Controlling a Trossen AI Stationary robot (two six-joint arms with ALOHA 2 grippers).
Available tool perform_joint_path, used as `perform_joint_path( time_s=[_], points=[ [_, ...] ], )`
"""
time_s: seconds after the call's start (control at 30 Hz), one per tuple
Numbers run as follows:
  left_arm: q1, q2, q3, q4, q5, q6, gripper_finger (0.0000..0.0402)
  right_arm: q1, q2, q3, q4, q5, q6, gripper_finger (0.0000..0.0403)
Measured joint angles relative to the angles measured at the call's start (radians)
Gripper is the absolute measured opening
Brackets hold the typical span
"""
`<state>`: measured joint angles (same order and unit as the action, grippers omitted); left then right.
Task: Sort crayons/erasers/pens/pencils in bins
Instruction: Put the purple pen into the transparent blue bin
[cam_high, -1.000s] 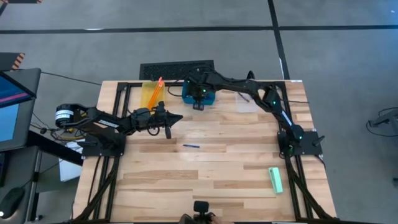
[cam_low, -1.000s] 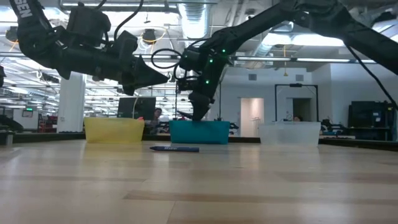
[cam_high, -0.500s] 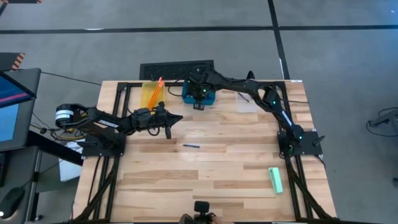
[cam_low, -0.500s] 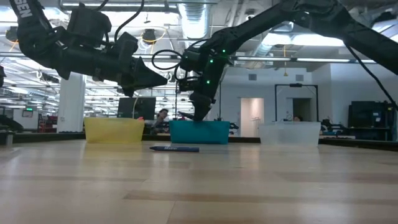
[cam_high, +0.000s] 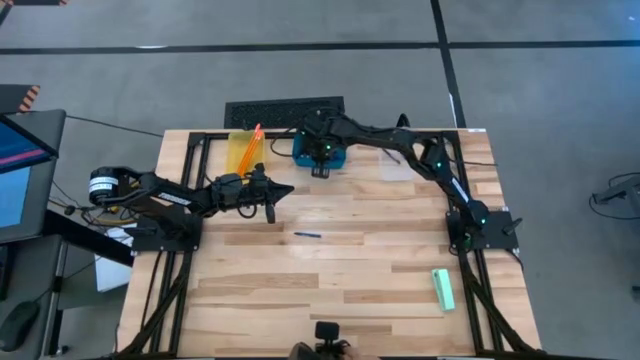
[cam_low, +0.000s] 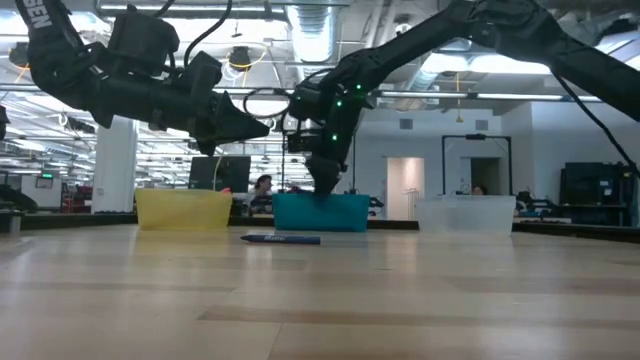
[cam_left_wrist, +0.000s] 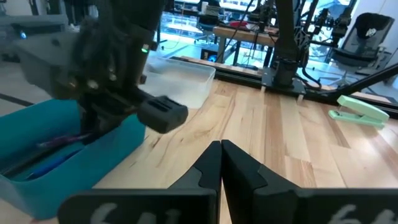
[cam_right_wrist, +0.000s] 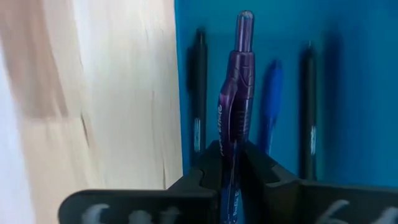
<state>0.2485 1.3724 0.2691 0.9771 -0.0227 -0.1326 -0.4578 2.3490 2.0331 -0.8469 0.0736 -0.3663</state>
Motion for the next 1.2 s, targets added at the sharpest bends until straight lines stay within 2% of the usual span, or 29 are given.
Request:
perform_joint_path(
  time_s=[0.13,0.27,0.7,1.2],
  points=[
    [0.000,0.000,0.000,0.000,0.000,-0.004,0.0000,-0.014,-0.003,-0.001,-0.035,0.038,-0.028,0.0035],
    [0.000,0.000,0.000,0.000,0.000,-0.006,0.0000,-0.041,-0.005,-0.001,-0.045,0.025,-0.034,0.0034],
    [0.000,0.000,0.000,0.000,0.000,-0.010,0.0000,-0.137,-0.005,-0.001,-0.038,-0.235,-0.062,0.0036],
    [0.000,0.000,0.000,-0.011,0.001,-0.020,0.0000,-0.154,0.024,-0.003,-0.020,-0.271,-0.064,0.0045]
  ],
)
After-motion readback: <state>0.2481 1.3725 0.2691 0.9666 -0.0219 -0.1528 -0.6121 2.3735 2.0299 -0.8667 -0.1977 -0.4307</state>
